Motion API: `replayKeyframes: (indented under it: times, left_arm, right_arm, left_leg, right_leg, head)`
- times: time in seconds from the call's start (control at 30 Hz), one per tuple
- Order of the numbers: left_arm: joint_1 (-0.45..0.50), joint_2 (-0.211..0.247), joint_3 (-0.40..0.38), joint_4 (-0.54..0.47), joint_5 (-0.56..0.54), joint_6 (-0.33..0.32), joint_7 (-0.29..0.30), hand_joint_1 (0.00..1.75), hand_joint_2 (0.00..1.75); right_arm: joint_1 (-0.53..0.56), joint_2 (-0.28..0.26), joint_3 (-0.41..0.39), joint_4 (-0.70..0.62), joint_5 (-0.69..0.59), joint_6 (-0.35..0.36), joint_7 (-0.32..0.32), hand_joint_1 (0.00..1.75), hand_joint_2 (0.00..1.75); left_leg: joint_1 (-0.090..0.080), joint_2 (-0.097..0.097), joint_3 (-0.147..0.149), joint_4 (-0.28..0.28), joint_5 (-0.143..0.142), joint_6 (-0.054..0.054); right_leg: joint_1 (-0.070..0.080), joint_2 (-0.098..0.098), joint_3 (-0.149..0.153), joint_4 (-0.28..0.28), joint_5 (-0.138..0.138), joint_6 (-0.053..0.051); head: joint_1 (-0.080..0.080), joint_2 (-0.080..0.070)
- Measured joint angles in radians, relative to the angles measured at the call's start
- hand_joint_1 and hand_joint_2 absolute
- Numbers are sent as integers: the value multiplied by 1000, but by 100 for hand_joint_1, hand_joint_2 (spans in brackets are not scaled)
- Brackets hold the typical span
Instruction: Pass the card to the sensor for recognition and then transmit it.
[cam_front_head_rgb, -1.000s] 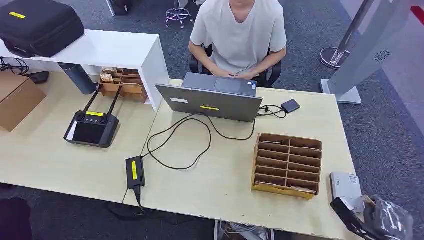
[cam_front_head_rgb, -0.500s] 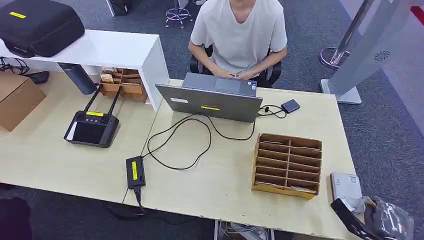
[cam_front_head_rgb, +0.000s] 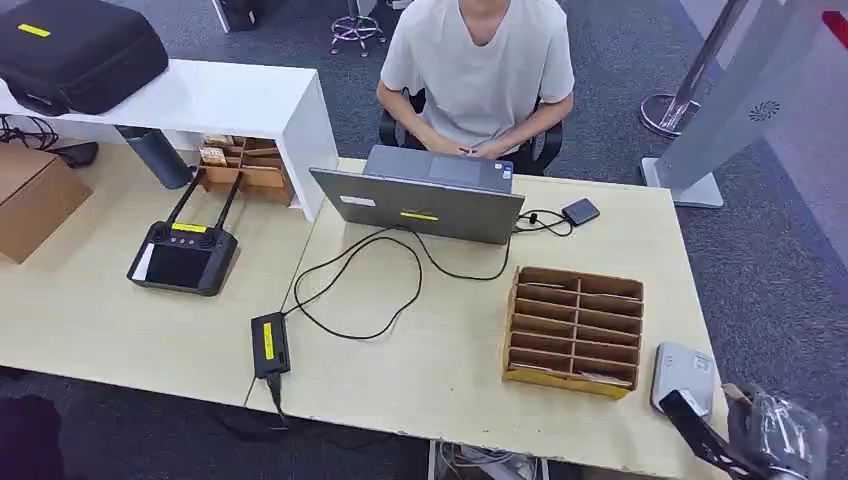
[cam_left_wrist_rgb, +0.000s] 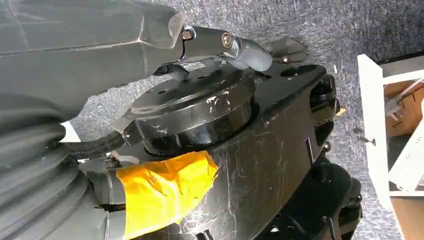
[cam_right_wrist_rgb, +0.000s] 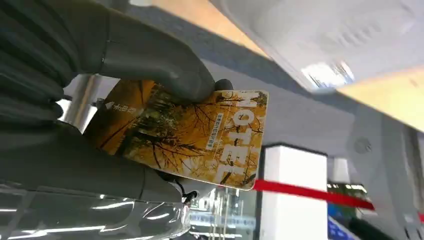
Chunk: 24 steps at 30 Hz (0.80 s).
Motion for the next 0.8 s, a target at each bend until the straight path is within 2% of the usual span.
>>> replayKeyframes:
  times: [0.33, 0.57, 0.8]
  left_arm:
    - [-5, 5, -20, 0, 10, -1, -8, 0, 175]
    - [-11, 6, -32, 2, 8, -17, -11, 0, 175]
    - [-21, 9, -50, 20, -11, -38, -13, 0, 175]
  right_arm:
    - [-81, -19, 4, -173, 26, -10, -34, 175, 175]
    - [-154, -46, 20, -219, 29, -7, -48, 175, 175]
    - [-306, -114, 66, -209, 20, 75, -61, 175, 175]
  left_leg:
    - [0, 0, 0, 0, 0, 0]
    - [0, 0, 0, 0, 0, 0]
    - [0, 1, 0, 0, 0, 0]
  right_leg:
    - [0, 0, 0, 0, 0, 0]
    - [0, 0, 0, 0, 0, 0]
    - [0, 0, 0, 0, 0, 0]
  head:
    - [0, 0]
    - [0, 0]
    - [0, 0]
